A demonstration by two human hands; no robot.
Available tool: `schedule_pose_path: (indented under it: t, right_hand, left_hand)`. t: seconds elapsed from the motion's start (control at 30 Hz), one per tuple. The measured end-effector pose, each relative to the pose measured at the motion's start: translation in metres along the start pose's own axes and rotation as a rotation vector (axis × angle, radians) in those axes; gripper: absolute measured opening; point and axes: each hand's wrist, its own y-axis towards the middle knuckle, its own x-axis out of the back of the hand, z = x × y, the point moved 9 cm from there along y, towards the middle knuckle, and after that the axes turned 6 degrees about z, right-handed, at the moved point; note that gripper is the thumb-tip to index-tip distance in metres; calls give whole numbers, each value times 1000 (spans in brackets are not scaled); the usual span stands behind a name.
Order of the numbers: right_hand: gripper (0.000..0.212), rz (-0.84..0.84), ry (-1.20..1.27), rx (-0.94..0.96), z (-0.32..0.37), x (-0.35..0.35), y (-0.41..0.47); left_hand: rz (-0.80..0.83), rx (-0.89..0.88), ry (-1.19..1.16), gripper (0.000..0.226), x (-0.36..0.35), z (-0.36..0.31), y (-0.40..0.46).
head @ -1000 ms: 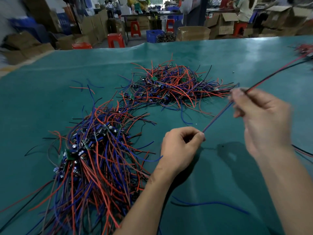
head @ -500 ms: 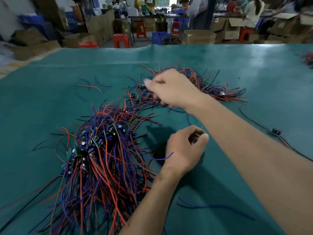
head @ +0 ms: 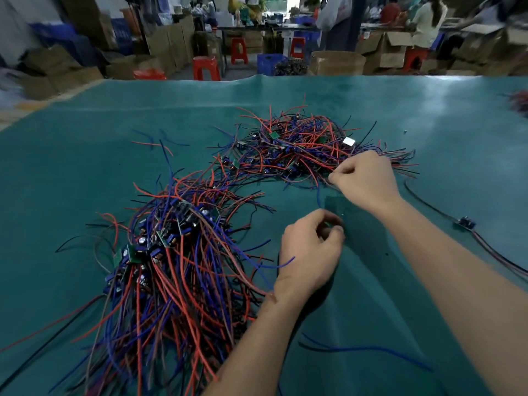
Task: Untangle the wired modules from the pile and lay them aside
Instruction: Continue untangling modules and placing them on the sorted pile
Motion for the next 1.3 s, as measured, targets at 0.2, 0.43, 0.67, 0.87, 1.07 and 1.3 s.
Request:
schedule_pose_path:
  t: [0.2, 0.43, 0.67, 0.87, 1.07, 1.3]
  right_hand:
    - [12, -54, 364, -25, -15, 26, -48]
    - [13, 139, 363, 121, 11, 19, -117]
    - [20, 442, 168, 332, 31, -9, -147]
    - [10, 103, 468, -20, -27, 44, -89]
    - [46, 50, 64, -245, -50, 1, -64]
    - [7, -36, 523, -317, -72, 0, -71]
  left_hand:
    - [-45, 28, -82, 13, 3, 6, 1]
    - [-12, 55, -163, 46, 1, 7, 2]
    - [107, 48, -219, 22, -10, 7, 1]
    - [124, 30, -220, 13, -13, 6, -1]
    - [241, -10, -133, 21, -21, 0, -4]
    - [163, 29, -289, 58, -15, 0, -3]
